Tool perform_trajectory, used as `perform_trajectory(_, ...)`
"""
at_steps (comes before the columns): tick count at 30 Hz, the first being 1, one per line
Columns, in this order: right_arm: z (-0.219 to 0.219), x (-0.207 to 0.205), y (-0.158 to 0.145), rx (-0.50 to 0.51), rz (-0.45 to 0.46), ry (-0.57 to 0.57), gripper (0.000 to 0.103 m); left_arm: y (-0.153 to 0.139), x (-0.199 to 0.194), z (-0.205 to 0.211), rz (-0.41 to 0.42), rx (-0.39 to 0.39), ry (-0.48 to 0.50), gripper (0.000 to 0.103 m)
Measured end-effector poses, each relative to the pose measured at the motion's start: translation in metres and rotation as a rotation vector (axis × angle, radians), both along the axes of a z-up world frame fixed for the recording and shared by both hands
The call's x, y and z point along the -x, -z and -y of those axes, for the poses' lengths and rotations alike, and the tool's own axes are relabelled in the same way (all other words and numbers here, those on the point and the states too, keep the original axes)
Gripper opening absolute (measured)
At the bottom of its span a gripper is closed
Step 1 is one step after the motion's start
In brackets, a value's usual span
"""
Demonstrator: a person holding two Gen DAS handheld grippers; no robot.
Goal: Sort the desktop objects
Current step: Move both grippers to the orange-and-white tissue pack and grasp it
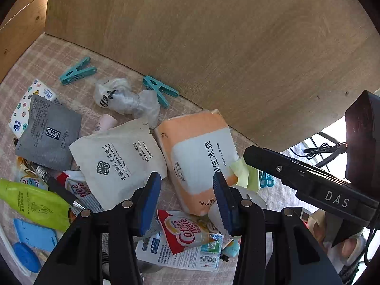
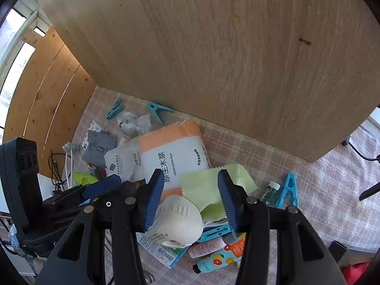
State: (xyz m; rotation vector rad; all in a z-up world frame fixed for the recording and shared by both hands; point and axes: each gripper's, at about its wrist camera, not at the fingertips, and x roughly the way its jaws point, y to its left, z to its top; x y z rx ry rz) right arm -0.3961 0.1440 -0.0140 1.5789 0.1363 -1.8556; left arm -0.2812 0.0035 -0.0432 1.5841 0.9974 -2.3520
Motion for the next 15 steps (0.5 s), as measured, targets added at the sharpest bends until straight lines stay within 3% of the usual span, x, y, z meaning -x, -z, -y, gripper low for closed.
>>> perform_trajectory(12,0.024,0.01,0.046,-0.003,0.059,-0.051,0.047,0.028,0.017,-0.011,0.016,-0.05,0.04,0.04)
perform_trajectory(15,0.018,0.009,0.047,0.009,0.078,-0.035,0.046,0.027,0.016,-0.021,0.016,-0.031,0.074,0.04)
